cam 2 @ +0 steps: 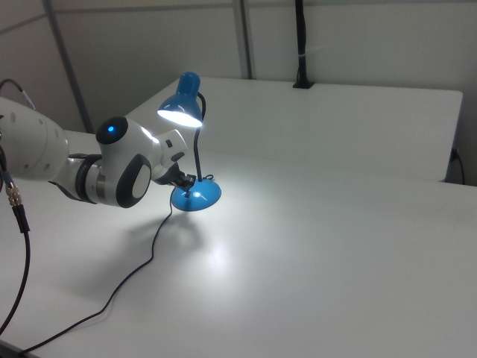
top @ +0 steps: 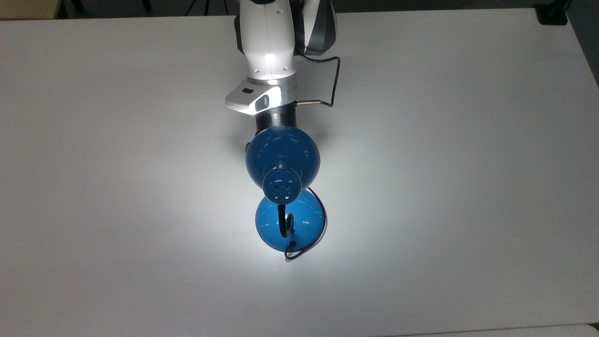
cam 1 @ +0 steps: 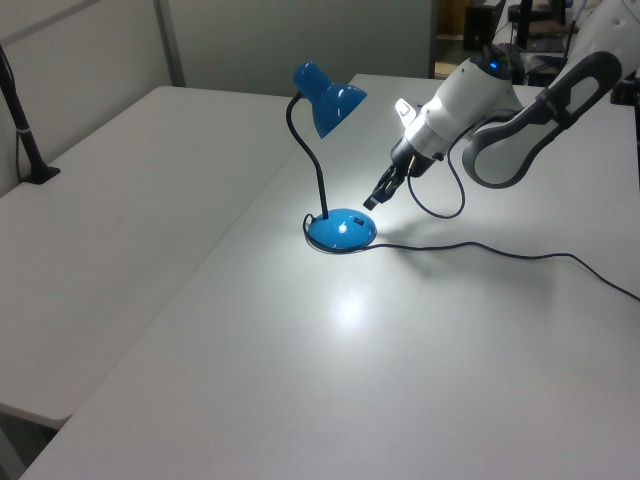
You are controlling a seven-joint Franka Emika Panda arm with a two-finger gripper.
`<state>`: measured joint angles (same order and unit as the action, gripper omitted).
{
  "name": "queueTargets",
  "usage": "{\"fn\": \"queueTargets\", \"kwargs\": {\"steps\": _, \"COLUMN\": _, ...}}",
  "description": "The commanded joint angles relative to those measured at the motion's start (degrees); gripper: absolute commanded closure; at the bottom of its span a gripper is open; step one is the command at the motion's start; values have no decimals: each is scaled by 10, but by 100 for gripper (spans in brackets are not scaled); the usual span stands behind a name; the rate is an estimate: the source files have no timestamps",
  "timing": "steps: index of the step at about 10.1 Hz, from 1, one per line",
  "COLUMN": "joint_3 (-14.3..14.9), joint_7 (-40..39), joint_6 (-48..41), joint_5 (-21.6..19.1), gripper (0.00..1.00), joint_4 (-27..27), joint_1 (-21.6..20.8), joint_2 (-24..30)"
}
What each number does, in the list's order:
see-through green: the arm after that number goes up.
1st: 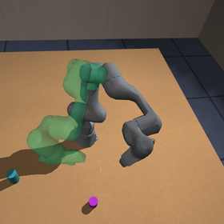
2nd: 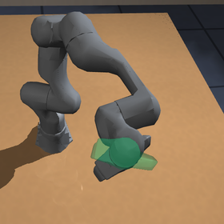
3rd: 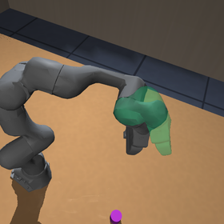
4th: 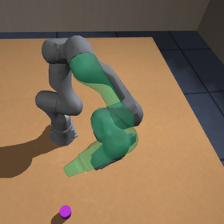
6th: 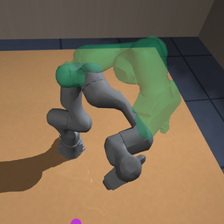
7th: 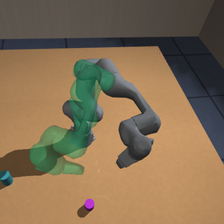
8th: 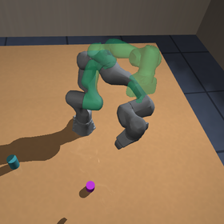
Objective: Turn off the lamp
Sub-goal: 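Press the switch on the lamp base with the gripper fingertips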
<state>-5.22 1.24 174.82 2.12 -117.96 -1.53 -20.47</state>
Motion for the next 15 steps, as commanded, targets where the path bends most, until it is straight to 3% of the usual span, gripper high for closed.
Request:
{"fn": "queueTargets", "kwargs": {"steps": 1, "joint_3": 2, "joint_7": -11, "joint_6": 11, "joint_5": 4, "gripper": 100, "joint_4": 33, "joint_1": -4, "joint_2": -34}}
{"fn": "queueTargets", "kwargs": {"steps": 9, "joint_3": 1, "joint_7": -11, "joint_6": 11, "joint_5": 17, "gripper": 100, "joint_4": 48, "joint_1": -8, "joint_2": -52}}
{"fn": "queueTargets", "kwargs": {"steps": 15, "joint_3": 1, "joint_7": -11, "joint_6": 6, "joint_5": 17, "gripper": 100, "joint_4": 23, "joint_1": -15, "joint_2": -53}}
